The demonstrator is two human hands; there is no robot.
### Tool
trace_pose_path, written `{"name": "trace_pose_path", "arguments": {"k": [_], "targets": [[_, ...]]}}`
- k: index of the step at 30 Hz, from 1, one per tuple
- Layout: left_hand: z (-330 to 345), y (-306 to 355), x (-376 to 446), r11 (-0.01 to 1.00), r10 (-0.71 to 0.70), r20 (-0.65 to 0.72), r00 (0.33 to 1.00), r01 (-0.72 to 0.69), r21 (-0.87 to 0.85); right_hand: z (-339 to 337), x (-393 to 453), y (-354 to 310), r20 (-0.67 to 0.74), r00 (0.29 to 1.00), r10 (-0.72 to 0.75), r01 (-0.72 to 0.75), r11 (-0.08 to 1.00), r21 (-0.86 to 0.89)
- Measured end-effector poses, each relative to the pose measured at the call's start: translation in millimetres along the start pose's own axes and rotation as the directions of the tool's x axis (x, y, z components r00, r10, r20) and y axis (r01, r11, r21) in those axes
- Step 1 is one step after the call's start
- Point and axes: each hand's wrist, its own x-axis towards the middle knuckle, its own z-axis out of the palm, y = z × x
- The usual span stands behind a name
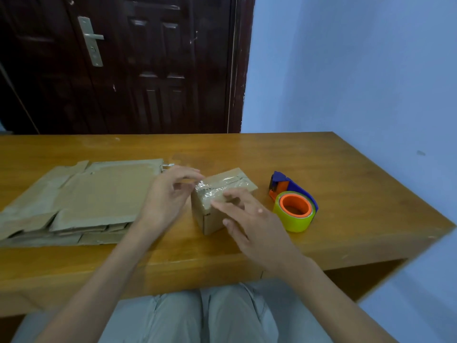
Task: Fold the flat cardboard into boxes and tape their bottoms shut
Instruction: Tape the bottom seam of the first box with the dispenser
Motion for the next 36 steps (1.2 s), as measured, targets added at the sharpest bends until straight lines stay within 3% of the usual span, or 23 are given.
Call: {"name": "trace_pose_path", "arguments": {"k": [3, 5, 7, 9, 11, 14, 16, 18, 20, 22, 25, 28, 32, 36], "targets": [[6, 16, -6, 0.928, 0.131, 0.146, 0.981, -0.173, 0.329, 2, 15, 3, -0.086, 0.996, 0.035, -0.023, 0.991, 0.134], [11, 25, -8, 0.831, 0.103, 0.245, 0.964, -0.218, 0.512, -3, 21, 8, -0.205, 0.967, 0.153, -0.113, 0.974, 0.195], [12, 34, -7, 0.745, 0.041, 0.307, 0.951, -0.234, 0.624, -16, 23, 24, -0.3, 0.903, 0.308, -0.272, 0.95, 0.156], [12, 42, -1, 0.688, 0.019, 0.368, 0.93, -0.279, 0.669, -33, 21, 51, -0.307, 0.855, 0.417, -0.42, 0.905, 0.059], [13, 51, 8, 0.664, -0.001, 0.406, 0.914, -0.303, 0.684, -47, 16, 87, -0.218, 0.807, 0.549, -0.569, 0.821, -0.04], [20, 68, 26, 0.616, -0.075, 0.451, 0.889, -0.314, 0.723, -59, 13, 128, 0.041, 0.657, 0.753, -0.746, 0.657, -0.107], [32, 73, 38, 0.607, -0.14, 0.468, 0.873, -0.297, 0.737, -58, 13, 142, 0.199, 0.578, 0.791, -0.791, 0.603, -0.101], [43, 67, 46, 0.681, -0.215, 0.477, 0.852, -0.219, 0.699, -52, 13, 146, 0.27, 0.551, 0.789, -0.806, 0.588, -0.074], [51, 58, 47, 0.766, -0.24, 0.492, 0.837, -0.148, 0.626, -47, 9, 148, 0.266, 0.582, 0.768, -0.794, 0.607, -0.016], [51, 55, 47, 0.781, -0.205, 0.501, 0.841, -0.168, 0.602, -46, 3, 147, 0.262, 0.622, 0.738, -0.772, 0.635, 0.045], [38, 56, 59, 0.655, -0.069, 0.549, 0.833, -0.377, 0.654, -50, -2, 146, 0.258, 0.643, 0.721, -0.76, 0.642, 0.098], [23, 60, 75, 0.551, -0.038, 0.642, 0.765, -0.52, 0.653, -55, -5, 147, 0.309, 0.682, 0.663, -0.717, 0.689, 0.105], [9, 59, 73, 0.679, -0.07, 0.742, 0.667, -0.513, 0.525, -53, -12, 150, 0.283, 0.753, 0.593, -0.64, 0.761, 0.107], [-4, 39, 57, 0.786, 0.08, 0.698, 0.711, -0.476, 0.394, -52, -15, 145, 0.177, 0.836, 0.519, -0.548, 0.799, 0.248]]}}
